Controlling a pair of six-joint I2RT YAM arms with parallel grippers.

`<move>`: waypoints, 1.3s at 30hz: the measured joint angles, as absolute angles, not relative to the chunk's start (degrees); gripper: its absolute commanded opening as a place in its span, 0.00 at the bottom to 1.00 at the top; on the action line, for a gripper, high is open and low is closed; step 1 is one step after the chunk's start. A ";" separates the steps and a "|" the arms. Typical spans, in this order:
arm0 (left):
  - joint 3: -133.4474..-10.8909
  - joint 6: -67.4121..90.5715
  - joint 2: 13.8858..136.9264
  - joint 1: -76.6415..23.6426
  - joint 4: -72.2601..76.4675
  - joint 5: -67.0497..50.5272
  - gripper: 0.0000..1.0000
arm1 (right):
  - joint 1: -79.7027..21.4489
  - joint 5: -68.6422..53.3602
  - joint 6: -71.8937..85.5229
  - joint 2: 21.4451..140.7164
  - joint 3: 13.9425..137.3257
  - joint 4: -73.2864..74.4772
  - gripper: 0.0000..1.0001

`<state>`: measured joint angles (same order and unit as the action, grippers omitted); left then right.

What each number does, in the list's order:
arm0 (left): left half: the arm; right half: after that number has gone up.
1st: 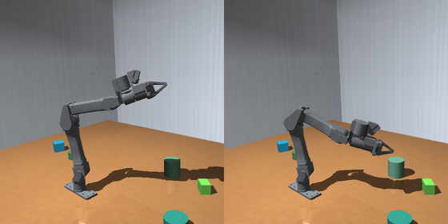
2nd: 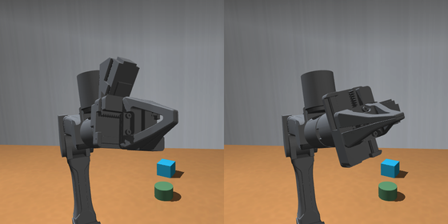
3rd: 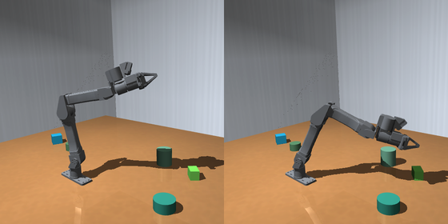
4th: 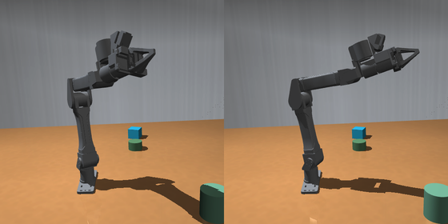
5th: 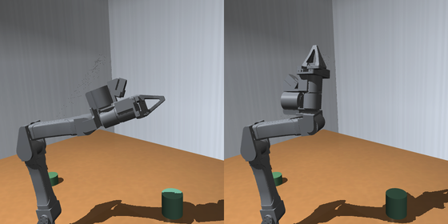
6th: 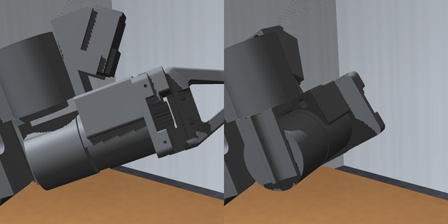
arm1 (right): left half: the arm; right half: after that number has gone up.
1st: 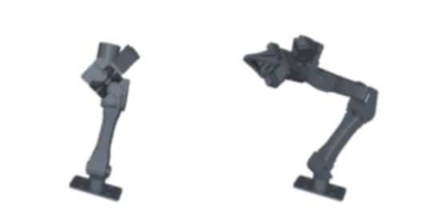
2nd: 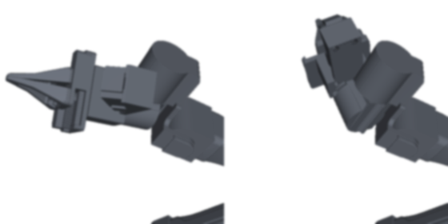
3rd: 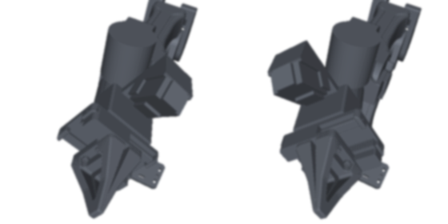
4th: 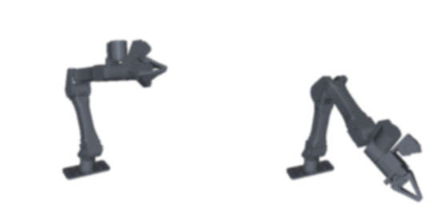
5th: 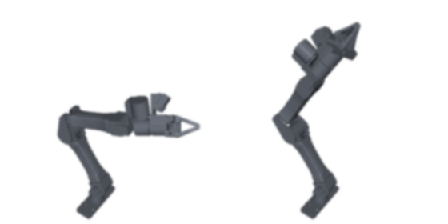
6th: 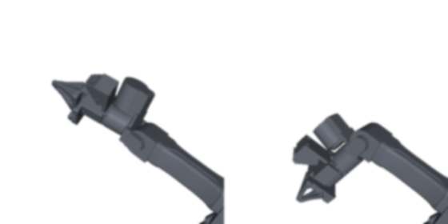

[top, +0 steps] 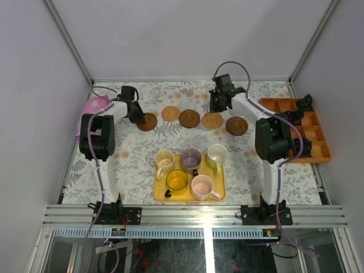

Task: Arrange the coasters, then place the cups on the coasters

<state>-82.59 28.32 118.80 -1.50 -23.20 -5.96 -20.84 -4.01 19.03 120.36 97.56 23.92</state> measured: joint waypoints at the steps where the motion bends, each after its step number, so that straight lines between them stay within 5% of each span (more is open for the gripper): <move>1: -82.72 28.32 118.93 -1.48 -23.16 -6.07 0.03 | -20.84 -4.01 19.03 120.36 97.58 23.99 0.03; 19: -87.31 27.97 116.95 -4.23 -17.47 -17.30 0.08 | -20.91 0.25 19.29 119.57 96.07 23.46 0.00; 30: -101.91 25.45 128.77 -13.08 -17.02 -21.54 0.08 | -20.91 0.89 20.10 119.15 95.77 23.75 0.00; 39: -102.52 24.99 133.25 -12.82 -18.41 -21.19 0.08 | -20.91 0.40 20.12 119.83 95.90 23.70 0.00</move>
<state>-102.52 24.99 133.25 -12.82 -18.41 -21.19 -20.91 0.40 20.12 119.83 95.90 23.70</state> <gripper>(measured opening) 0.081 0.011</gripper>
